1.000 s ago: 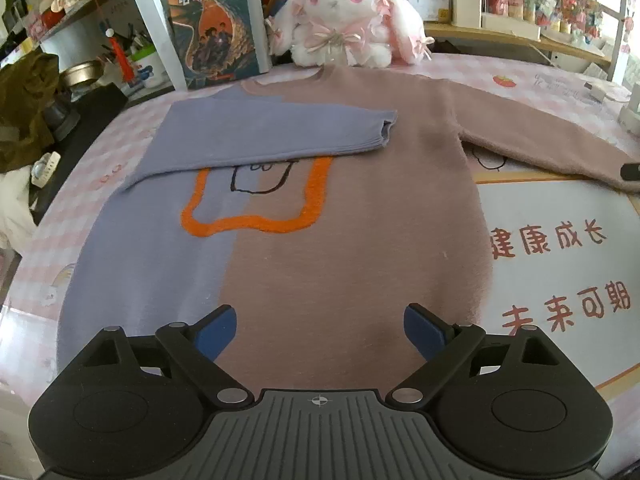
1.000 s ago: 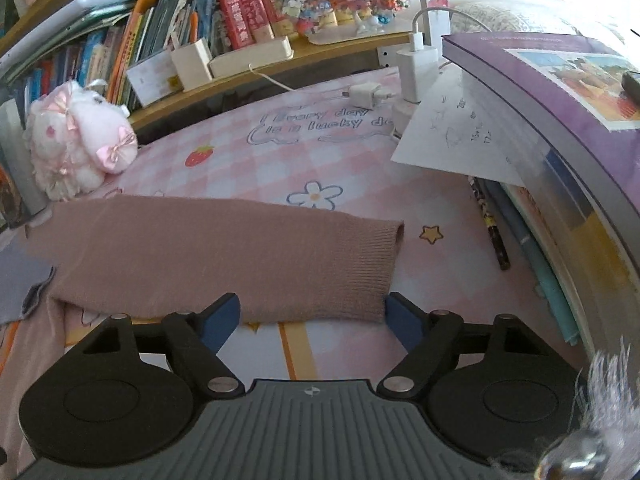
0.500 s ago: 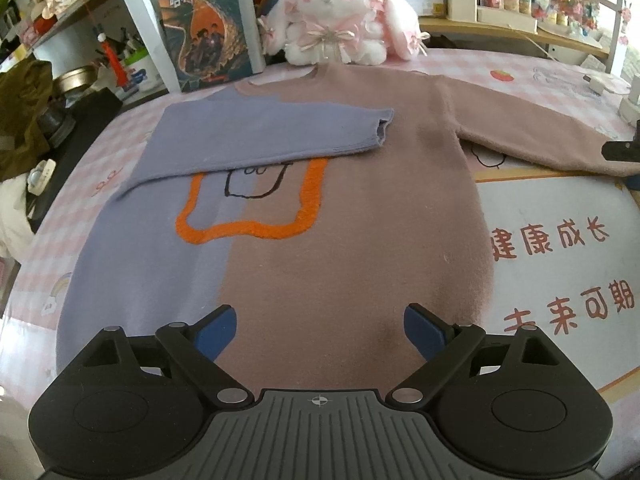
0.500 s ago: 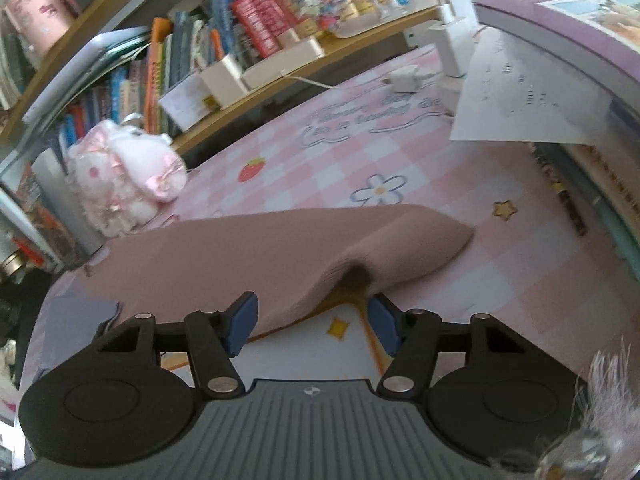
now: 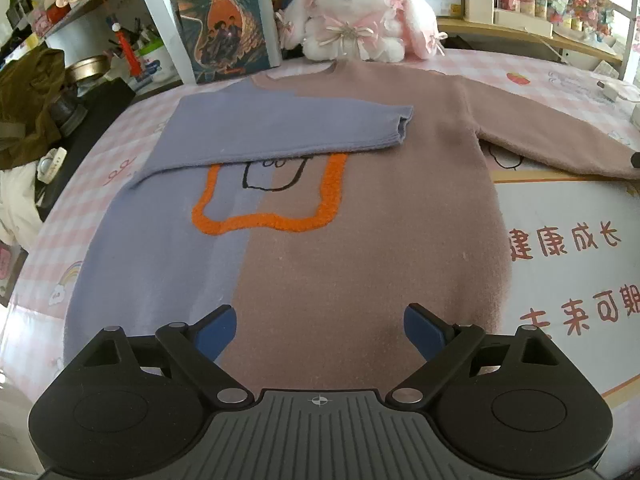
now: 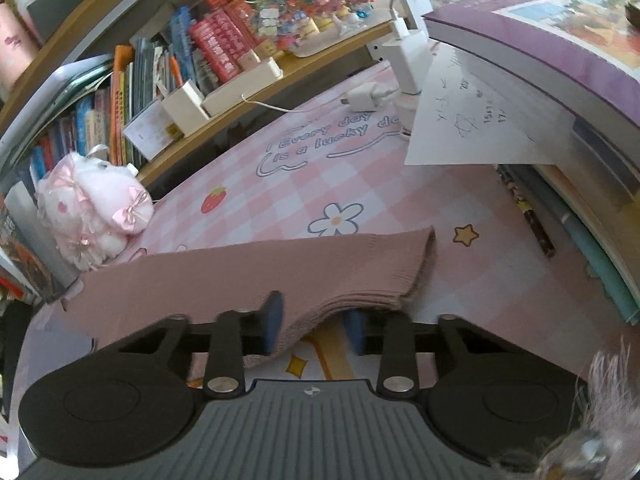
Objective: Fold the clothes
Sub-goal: 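Close the right gripper on the pink sleeve cuff, then lift the pink sleeve and lay it across the body with the right gripper, then open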
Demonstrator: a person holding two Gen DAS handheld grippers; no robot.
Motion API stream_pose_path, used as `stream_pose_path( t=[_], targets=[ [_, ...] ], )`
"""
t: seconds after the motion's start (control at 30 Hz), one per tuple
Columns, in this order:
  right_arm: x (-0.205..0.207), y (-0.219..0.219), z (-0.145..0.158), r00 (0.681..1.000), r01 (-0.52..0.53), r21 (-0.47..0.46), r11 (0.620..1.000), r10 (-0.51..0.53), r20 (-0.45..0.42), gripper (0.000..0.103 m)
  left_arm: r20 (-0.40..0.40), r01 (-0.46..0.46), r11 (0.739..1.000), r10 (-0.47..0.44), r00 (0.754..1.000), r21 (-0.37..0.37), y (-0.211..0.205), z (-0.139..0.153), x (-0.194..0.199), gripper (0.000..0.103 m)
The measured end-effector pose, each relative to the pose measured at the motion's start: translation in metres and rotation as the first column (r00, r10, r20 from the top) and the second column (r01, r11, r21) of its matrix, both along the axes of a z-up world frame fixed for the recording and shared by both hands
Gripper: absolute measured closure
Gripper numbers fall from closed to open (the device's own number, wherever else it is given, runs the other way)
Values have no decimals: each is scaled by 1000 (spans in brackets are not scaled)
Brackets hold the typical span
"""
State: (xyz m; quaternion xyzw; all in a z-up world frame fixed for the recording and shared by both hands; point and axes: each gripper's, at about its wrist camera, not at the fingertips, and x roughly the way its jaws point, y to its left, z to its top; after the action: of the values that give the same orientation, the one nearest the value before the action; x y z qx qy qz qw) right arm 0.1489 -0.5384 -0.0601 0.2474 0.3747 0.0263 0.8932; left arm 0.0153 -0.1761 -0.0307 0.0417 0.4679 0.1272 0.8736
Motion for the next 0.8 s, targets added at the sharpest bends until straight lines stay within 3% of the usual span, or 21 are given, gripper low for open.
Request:
stream_pose_path(
  t=[0.13, 0.43, 0.8],
  targets=[
    [-2, 5, 10, 999, -30, -9, 1000, 30, 33, 97, 16, 13, 1000, -13, 1000, -3, 0, 0, -3, 10],
    [-2, 34, 48, 990, -89, -25, 996, 92, 107, 97, 93, 29, 998, -24, 995, -55, 23, 4, -8, 10],
    [1, 135, 93, 974, -140, -89, 986, 154, 164, 97, 177, 173, 982, -158, 972, -76, 97, 11, -13, 10]
  ],
)
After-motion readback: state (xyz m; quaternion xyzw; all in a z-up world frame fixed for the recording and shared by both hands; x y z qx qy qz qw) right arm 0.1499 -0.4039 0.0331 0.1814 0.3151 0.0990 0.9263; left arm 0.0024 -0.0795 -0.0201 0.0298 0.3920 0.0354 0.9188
